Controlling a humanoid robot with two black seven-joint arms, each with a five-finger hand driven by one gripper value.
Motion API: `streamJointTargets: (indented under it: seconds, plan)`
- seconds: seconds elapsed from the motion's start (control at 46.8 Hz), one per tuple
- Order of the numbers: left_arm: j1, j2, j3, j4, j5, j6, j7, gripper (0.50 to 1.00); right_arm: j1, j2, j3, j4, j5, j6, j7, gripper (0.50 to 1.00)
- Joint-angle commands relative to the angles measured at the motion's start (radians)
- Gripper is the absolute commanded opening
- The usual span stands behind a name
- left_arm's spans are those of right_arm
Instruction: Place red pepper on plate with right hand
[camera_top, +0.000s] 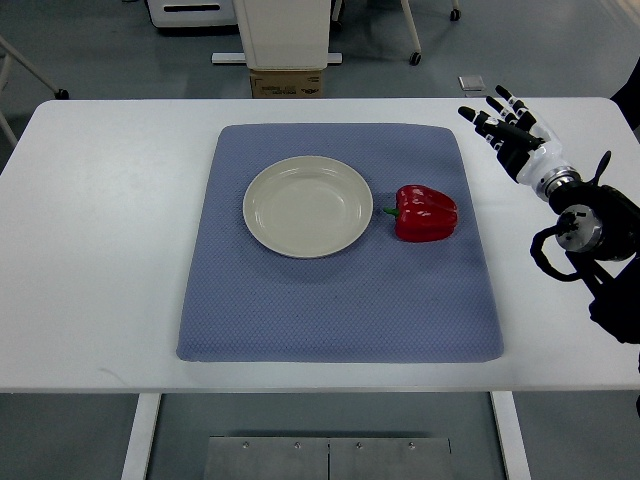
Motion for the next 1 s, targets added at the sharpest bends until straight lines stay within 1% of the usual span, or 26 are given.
streamJointTargets:
  seconds: [0.0, 0.705, 0.854, 0.983]
  plan:
    - [0.0, 0.0, 0.0, 0.0, 0.0, 0.0, 0.0, 1.0, 0.01, 0.0, 0.001, -0.006, 0.0, 0.0, 0.0, 1.0]
    - [0.0, 0.0, 0.0, 0.0, 0.0, 0.0, 0.0, 1.0, 0.024, 0.002, 0.03, -0.005, 0.001, 0.003, 0.002, 1.0]
    - [0.0, 0.0, 0.0, 0.001, 0.0, 0.0, 0.0, 1.0, 0.027, -0.007, 0.029, -0.005, 0.001, 0.023, 0.0, 1.0]
    - [0.0, 0.0, 0.0, 0.0, 0.0, 0.0, 0.0, 1.0, 0.032, -0.021, 0.029, -0.005, 0.001, 0.067, -0.001, 1.0]
